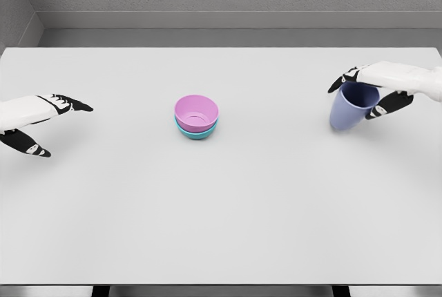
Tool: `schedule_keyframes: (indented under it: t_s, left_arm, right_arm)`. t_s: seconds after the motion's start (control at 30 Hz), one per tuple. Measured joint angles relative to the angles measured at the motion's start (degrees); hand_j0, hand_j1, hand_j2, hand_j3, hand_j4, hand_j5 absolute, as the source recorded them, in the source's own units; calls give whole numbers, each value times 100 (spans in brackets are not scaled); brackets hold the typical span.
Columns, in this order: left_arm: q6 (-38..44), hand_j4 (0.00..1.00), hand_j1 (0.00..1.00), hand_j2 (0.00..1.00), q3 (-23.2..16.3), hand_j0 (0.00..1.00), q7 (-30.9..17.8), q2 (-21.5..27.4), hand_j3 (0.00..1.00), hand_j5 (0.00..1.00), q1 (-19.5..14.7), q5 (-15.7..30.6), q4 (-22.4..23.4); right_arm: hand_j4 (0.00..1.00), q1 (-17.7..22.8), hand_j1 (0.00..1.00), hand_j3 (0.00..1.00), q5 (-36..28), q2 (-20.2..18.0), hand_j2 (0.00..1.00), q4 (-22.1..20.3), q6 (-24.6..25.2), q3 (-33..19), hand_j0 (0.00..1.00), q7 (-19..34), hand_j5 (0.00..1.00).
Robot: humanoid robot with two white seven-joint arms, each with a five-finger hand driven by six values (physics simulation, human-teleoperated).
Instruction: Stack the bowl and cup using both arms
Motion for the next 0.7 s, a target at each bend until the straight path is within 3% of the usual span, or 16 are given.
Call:
schedule_keyframes:
  t_s: [0.7]
  left_arm:
    - [0, 100, 100, 100, 0, 100, 0, 9, 100, 100, 0, 2, 18]
  right_arm:
    - [75, -167, 75, 75, -6, 263, 75, -583, -25, -22, 75, 0, 75]
